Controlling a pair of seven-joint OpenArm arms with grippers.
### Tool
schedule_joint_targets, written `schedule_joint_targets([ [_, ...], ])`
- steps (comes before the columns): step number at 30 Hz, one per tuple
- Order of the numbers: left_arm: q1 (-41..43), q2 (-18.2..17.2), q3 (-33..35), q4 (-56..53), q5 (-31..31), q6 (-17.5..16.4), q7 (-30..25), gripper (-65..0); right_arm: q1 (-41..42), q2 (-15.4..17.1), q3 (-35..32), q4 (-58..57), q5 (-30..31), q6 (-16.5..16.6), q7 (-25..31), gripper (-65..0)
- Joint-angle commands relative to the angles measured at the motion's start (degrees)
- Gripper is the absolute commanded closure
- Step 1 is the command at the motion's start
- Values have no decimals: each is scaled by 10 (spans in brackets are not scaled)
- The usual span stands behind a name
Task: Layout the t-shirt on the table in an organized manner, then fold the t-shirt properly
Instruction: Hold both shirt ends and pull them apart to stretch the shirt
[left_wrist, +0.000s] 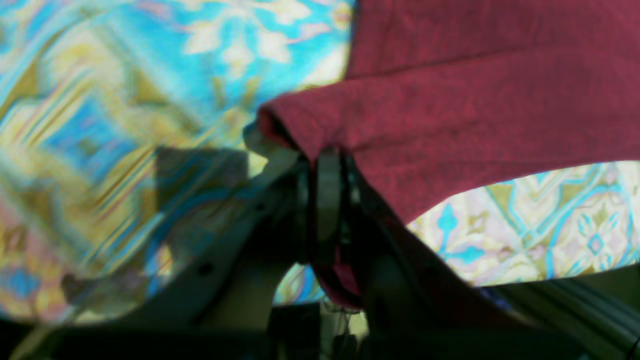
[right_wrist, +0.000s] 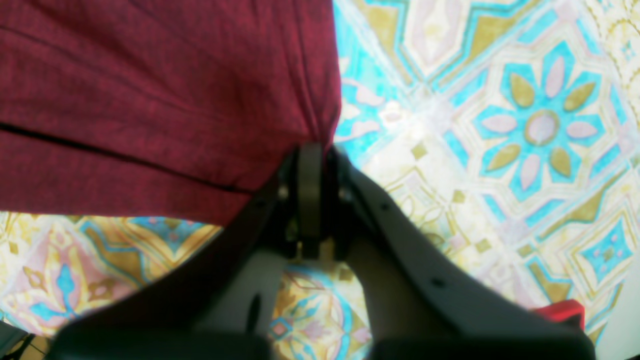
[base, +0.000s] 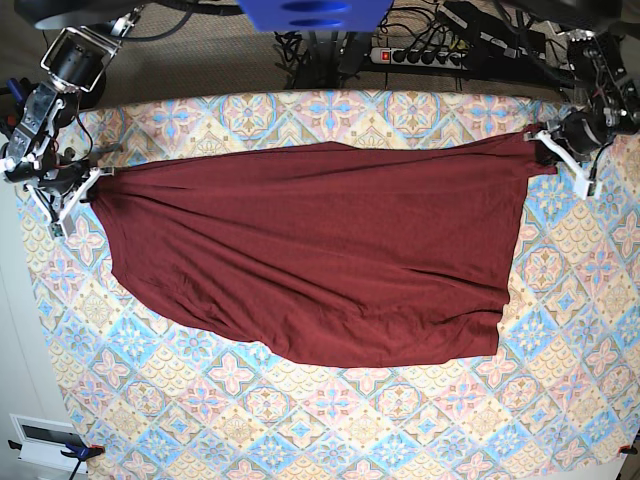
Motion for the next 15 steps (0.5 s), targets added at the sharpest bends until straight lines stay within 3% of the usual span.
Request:
schedule_joint_targets([
  [1,-1,-16,9,11,-8,-1,-8,-2,8,13,3,12,5,1,8,0],
  [4,0,-30,42,11,-7,0,-8,-42,8,13,2,12,7,1,6,0],
  [7,18,-47,59,13,-8,0,-7,-125,7,13,2,12,25,1,4,0],
  [11,35,-69,57,13,-10,-2,-8,-236,7,13,4,12,27,1,6,0],
  [15,42,-87,57,8,-8,-3,-8,-302,7,13,4,12,27,1,6,0],
])
